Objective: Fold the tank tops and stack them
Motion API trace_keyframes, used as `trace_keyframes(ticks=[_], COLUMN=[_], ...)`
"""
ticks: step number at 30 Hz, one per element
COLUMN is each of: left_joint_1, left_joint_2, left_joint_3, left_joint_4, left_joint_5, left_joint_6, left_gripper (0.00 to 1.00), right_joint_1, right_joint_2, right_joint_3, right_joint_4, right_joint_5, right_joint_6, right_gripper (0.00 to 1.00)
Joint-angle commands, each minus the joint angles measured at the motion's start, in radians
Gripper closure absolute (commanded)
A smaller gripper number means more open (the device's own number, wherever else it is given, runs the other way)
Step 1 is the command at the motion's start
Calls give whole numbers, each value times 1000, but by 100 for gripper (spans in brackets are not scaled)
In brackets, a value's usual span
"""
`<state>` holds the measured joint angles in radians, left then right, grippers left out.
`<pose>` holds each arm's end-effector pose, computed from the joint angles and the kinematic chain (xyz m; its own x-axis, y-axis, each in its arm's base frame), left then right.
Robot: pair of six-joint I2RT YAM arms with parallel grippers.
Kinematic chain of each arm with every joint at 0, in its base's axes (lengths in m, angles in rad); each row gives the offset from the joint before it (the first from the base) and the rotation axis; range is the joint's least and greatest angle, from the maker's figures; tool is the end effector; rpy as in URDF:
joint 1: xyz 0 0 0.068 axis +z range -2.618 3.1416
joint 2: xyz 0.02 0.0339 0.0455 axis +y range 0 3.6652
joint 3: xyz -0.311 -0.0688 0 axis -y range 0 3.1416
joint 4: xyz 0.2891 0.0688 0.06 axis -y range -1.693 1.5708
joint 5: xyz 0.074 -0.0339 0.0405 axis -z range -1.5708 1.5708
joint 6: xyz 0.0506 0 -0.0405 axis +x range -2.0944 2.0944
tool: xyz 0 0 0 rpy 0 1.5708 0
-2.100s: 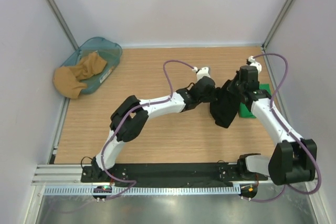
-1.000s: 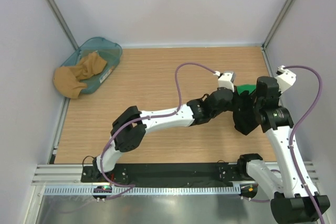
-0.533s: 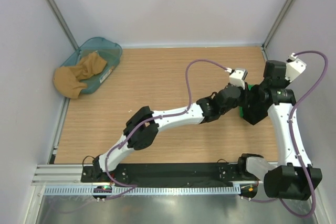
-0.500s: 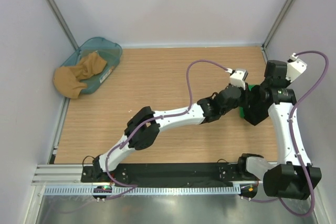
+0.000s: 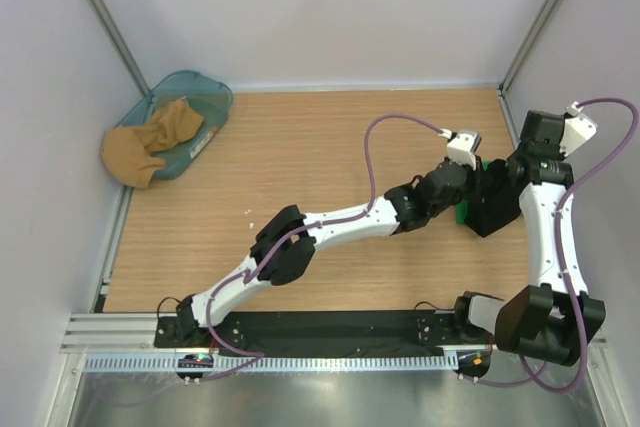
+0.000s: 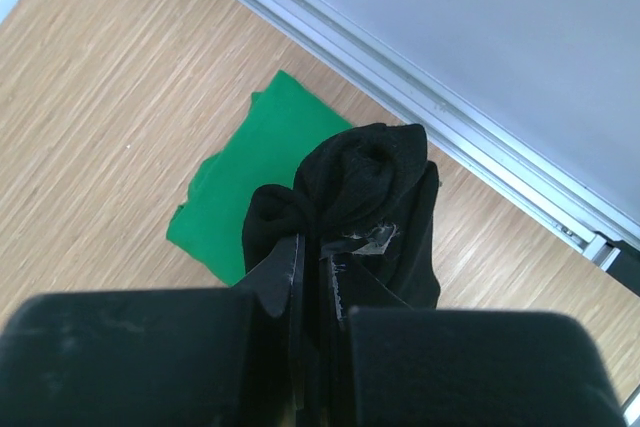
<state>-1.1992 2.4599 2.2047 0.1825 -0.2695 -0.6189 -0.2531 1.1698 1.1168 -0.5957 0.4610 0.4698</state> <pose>0.2590 -0.6276 0.2856 -0.4866 -0.2915 -0.8236 0.6377 0.5259 -0.5629 0.2708 -0.0933 0.3723 -0.2646 0.4872 -0.8322 0.7708 0.6255 0.1211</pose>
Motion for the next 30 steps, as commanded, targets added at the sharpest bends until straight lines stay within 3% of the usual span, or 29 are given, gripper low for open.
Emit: trace_keyframes(ticks=[1, 10, 22, 30], left_joint_1=[10, 87, 55, 55], left_joint_2=[-1, 50, -62, -53], left_joint_3=[39, 78, -60, -33], left_joint_4=[26, 32, 107, 91], left_joint_5=[-13, 44, 49, 13], left_joint_6=[21, -62, -97, -45], left_gripper=[100, 100, 100, 100], right_joint_1=[-12, -18, -17, -38], right_joint_2=[25, 1, -156, -95], right_joint_3=[35, -29, -123, -137], right_joint_4=[74, 114, 116, 131], right_joint_5=[-22, 36, 84, 88], right_joint_6=[6, 43, 55, 47], right_gripper=[99, 99, 99, 99])
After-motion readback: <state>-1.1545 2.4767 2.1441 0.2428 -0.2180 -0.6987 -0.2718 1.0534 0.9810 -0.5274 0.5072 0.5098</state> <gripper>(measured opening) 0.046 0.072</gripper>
